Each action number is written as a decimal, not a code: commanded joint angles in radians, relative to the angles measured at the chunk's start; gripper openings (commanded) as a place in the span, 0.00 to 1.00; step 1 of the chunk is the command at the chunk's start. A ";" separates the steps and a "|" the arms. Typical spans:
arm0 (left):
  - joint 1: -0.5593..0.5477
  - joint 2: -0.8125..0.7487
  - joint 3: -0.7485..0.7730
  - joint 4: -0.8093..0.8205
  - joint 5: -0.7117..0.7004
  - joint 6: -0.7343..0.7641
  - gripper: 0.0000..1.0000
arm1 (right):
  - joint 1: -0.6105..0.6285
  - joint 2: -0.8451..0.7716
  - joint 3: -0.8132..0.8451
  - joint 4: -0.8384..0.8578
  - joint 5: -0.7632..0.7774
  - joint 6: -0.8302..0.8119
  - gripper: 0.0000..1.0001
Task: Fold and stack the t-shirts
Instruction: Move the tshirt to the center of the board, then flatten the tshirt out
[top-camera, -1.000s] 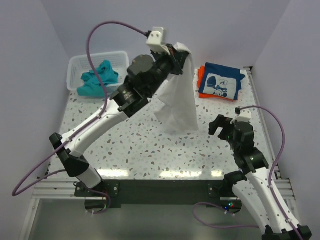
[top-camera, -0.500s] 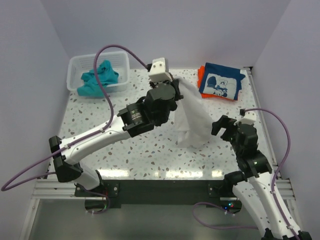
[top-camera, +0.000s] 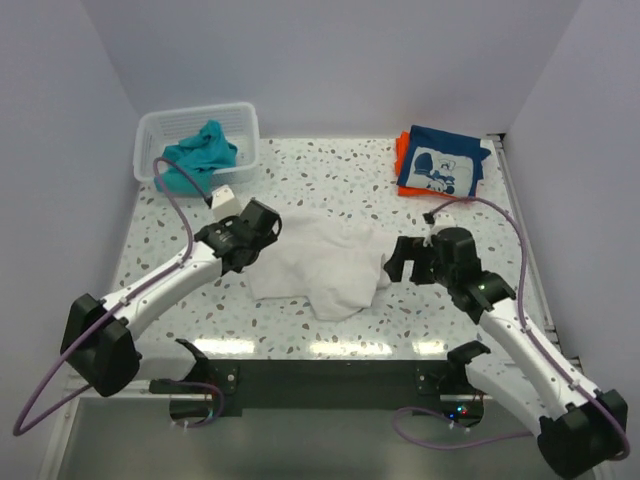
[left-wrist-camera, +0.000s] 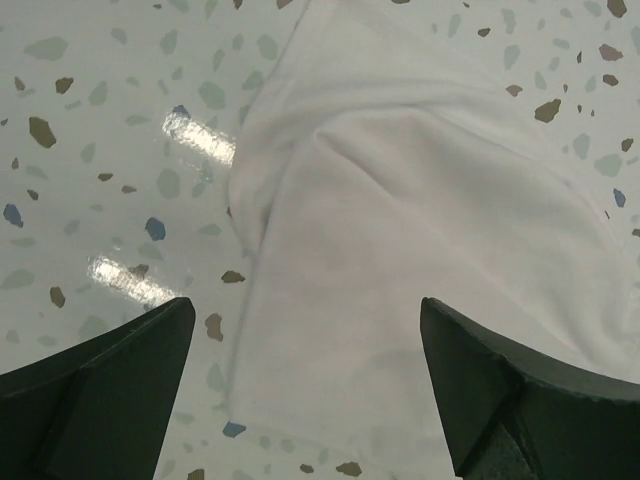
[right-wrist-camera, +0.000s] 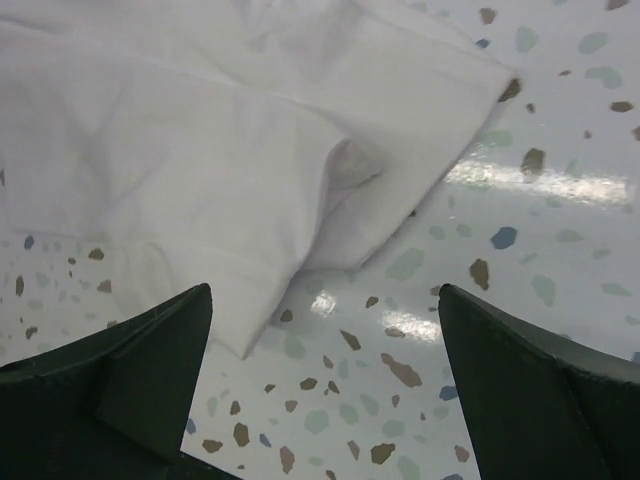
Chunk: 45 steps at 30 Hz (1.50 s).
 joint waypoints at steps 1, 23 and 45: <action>0.003 -0.106 -0.054 -0.061 0.003 -0.083 1.00 | 0.137 0.070 0.058 -0.001 0.023 0.018 0.99; 0.005 -0.217 -0.520 0.263 0.428 -0.068 0.73 | 0.528 0.248 -0.123 0.273 0.192 0.293 0.88; 0.011 -0.118 -0.427 0.314 0.311 0.001 0.00 | 0.533 0.408 -0.022 0.300 0.256 0.253 0.01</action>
